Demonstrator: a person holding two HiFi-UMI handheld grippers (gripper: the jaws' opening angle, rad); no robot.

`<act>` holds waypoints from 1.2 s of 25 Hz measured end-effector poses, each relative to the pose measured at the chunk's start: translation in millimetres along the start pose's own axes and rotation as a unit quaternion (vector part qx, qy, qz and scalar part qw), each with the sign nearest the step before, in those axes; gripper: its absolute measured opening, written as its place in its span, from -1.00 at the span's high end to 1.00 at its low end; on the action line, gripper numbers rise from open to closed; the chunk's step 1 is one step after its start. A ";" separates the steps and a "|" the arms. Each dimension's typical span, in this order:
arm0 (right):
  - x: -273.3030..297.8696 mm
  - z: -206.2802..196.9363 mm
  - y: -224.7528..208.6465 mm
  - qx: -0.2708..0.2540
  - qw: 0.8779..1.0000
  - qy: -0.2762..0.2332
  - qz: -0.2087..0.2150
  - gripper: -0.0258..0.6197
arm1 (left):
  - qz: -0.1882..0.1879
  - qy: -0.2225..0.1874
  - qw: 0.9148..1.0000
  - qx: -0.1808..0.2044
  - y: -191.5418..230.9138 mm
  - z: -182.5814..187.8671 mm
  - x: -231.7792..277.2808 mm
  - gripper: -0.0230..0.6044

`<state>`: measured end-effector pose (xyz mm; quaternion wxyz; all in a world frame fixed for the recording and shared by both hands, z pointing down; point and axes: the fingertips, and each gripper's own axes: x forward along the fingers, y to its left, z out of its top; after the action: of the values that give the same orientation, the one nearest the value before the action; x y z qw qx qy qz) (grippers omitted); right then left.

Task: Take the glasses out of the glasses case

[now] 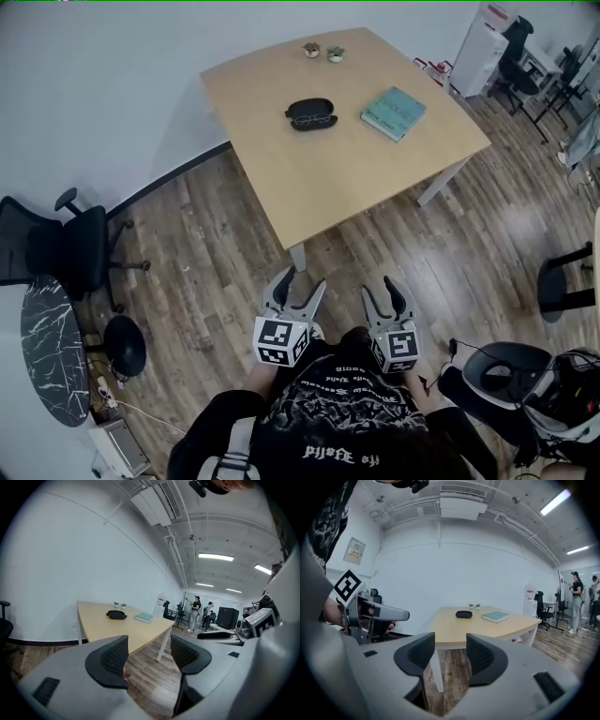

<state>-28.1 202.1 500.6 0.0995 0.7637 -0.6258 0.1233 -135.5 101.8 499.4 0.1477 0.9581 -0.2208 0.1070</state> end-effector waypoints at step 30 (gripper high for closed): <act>267.9 76.4 -124.3 -0.040 0.985 0.018 0.168 0.24 | 0.171 -0.033 0.984 -0.040 110.1 87.6 170.3 0.00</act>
<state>148.5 -46.3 512.1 0.1189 0.6408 -0.7478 0.1266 -23.5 -88.4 489.7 0.1583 0.9024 -0.3905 0.0904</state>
